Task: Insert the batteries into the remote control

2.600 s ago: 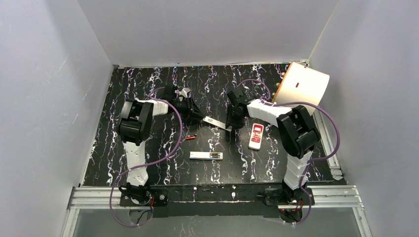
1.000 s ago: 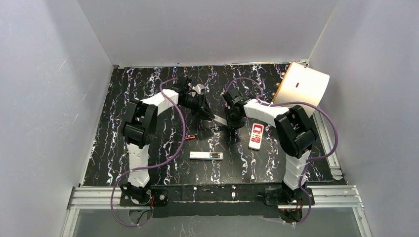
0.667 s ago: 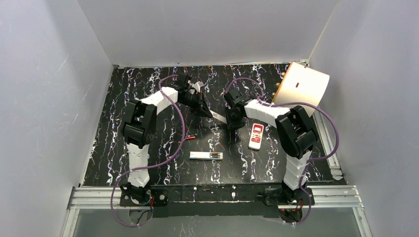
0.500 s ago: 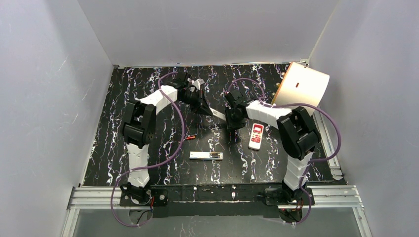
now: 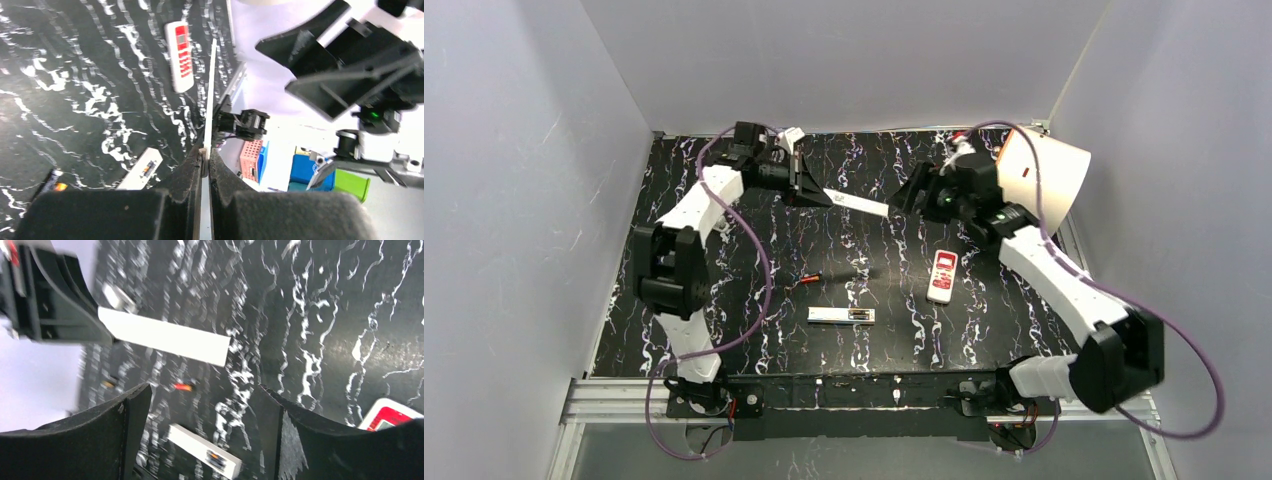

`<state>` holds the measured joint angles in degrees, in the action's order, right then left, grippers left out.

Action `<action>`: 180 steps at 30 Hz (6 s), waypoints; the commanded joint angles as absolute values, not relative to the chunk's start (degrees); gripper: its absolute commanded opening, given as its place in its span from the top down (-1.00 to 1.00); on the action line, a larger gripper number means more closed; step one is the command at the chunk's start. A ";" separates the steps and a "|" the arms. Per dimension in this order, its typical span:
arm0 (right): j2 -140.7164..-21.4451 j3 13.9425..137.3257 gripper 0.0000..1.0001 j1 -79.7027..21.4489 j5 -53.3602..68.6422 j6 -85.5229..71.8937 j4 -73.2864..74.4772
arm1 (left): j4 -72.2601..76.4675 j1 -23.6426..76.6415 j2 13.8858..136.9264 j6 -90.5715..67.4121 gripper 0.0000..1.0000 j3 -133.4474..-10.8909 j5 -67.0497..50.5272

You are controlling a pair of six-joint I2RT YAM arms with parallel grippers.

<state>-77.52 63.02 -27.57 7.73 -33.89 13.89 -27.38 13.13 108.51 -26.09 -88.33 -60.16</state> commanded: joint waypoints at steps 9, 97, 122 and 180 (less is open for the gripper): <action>-69.24 53.84 -0.49 -24.66 26.01 -60.40 -21.99 | 3.39 12.33 92.91 -50.27 1.00 -79.16 -78.77; -77.81 19.27 0.97 -47.90 13.58 -70.03 -41.52 | -22.94 9.75 76.01 -31.46 -0.30 -36.39 -43.29; -79.86 20.97 0.97 -47.77 10.86 -64.93 -25.99 | -21.50 13.10 80.30 -31.90 -0.13 -36.96 -41.25; -68.95 30.93 -0.14 -46.20 8.26 -58.44 -0.83 | -26.80 21.16 93.96 -31.65 0.56 -38.80 -18.35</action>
<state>-74.46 27.97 -47.31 9.82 -59.59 -9.19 -21.80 20.25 89.97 -33.89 -41.52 -34.30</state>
